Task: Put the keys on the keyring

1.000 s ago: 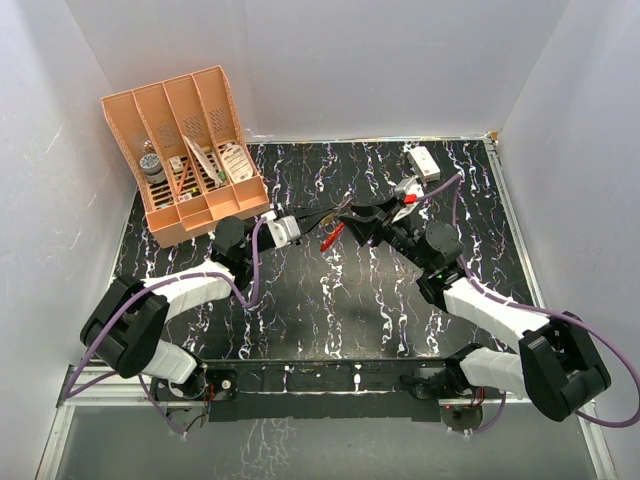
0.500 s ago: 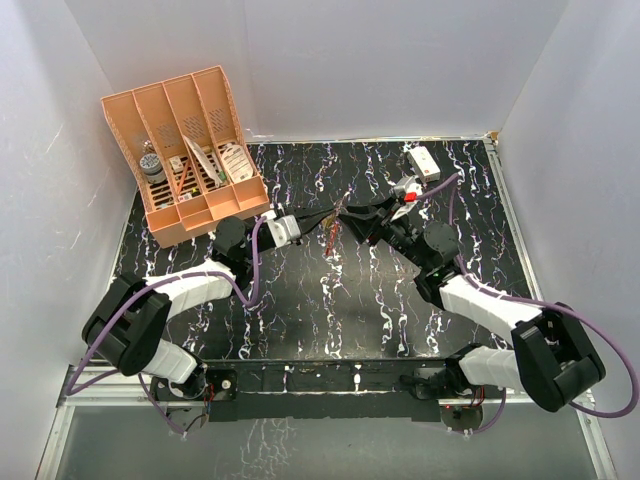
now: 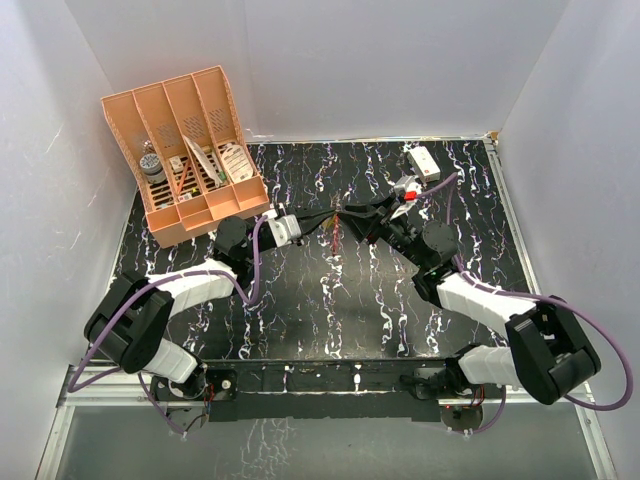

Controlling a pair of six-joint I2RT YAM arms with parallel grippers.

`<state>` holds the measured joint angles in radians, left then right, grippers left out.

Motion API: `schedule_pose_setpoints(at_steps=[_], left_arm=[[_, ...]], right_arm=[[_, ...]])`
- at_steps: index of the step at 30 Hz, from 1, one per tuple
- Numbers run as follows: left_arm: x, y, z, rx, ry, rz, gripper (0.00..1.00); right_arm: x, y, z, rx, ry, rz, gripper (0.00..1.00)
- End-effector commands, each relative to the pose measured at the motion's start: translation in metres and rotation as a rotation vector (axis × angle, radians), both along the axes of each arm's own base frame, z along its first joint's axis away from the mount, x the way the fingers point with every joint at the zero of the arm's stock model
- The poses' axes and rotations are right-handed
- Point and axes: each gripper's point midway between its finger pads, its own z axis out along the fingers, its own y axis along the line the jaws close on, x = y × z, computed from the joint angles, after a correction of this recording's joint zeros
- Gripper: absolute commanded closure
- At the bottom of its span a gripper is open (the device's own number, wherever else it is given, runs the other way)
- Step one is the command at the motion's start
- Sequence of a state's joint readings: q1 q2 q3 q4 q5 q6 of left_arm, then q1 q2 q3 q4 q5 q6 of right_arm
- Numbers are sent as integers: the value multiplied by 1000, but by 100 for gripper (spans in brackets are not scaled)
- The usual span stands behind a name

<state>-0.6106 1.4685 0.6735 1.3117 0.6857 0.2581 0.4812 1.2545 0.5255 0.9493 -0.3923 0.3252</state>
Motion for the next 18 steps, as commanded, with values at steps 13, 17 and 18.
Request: schedule_pose_setpoints(at_steps=[13, 17, 18], left_arm=[[-7, -4, 33, -62, -91, -44, 100], [-6, -5, 32, -60, -90, -42, 100], [-5, -4, 33, -59, -93, -38, 100]], right_arm=[[4, 6, 33, 71, -87, 23, 83], [3, 6, 35, 73, -98, 21, 89], [3, 5, 35, 70, -102, 20, 89]])
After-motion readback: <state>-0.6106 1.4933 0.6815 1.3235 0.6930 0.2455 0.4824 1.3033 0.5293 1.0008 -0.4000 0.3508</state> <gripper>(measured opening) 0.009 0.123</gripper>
